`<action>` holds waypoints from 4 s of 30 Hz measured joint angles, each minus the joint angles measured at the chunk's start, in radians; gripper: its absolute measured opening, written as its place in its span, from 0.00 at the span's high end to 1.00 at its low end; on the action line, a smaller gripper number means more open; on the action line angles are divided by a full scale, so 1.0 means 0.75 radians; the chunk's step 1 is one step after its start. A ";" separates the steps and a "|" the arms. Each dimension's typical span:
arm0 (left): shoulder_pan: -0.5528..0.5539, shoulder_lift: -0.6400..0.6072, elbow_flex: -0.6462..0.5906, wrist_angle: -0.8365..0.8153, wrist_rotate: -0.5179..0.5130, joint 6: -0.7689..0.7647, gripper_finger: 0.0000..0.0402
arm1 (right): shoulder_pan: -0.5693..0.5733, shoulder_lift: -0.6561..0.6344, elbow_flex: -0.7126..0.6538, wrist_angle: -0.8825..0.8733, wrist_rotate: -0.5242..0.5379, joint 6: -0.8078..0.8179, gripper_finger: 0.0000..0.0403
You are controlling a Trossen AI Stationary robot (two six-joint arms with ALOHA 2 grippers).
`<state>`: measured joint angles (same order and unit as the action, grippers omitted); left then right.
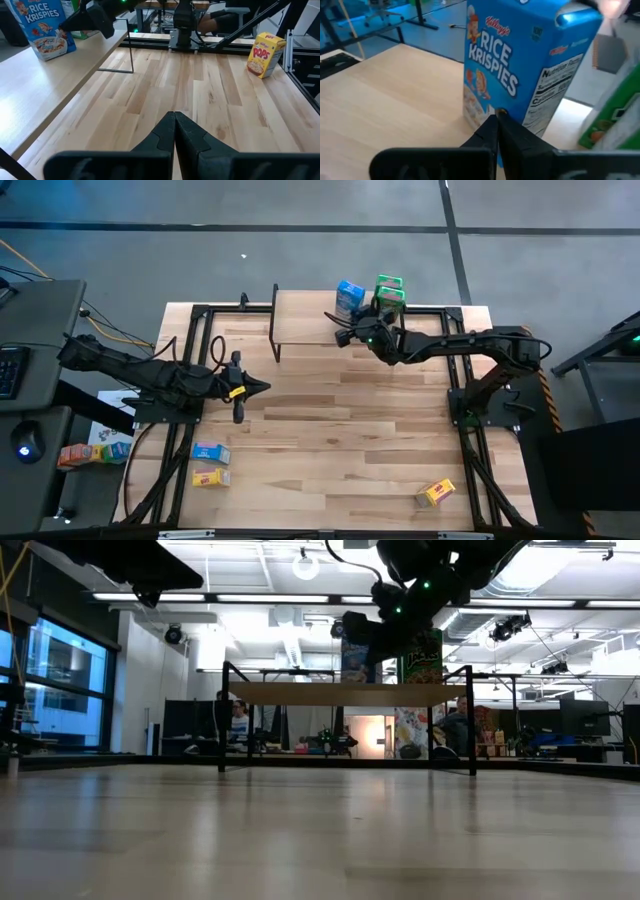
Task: Stack cereal on shelf
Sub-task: Adjust the Blue cereal box to be next to the line of green cereal boxes
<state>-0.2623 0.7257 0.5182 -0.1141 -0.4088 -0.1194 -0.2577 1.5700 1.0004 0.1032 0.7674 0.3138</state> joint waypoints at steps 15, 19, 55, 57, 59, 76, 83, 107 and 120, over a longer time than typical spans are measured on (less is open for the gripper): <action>0.000 0.019 0.000 0.000 -0.035 0.011 1.00 | 0.000 0.000 0.001 -0.002 0.143 0.018 1.00; 0.000 0.019 0.000 0.001 -0.035 0.012 1.00 | 0.000 0.000 0.001 -0.001 0.174 0.035 1.00; 0.000 0.019 0.000 0.043 -0.068 0.059 1.00 | 0.202 0.257 0.396 -0.484 0.467 -0.403 1.00; -0.001 0.019 0.000 0.041 -0.068 0.056 1.00 | 0.185 0.270 0.448 -0.583 0.463 -0.346 1.00; -0.001 0.019 0.000 0.041 -0.068 0.041 1.00 | 0.165 0.278 0.479 -0.627 0.439 -0.288 1.00; -0.001 0.019 0.000 0.040 -0.068 0.035 1.00 | 0.038 0.286 0.480 -0.629 0.235 -0.107 1.00; -0.001 0.019 0.000 0.038 -0.068 0.035 1.00 | 0.011 0.310 0.477 -0.624 0.187 -0.077 1.00; 0.000 0.019 0.000 0.028 -0.067 0.034 1.00 | -0.023 0.358 0.477 -0.655 0.258 -0.098 1.00; 0.000 0.034 0.001 0.027 -0.068 0.034 1.00 | -0.023 0.355 0.480 -0.726 0.315 -0.075 1.00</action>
<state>-0.2625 0.7509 0.5186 -0.0939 -0.4595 -0.0940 -0.2749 1.8359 1.3602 -0.4410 1.0034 0.2573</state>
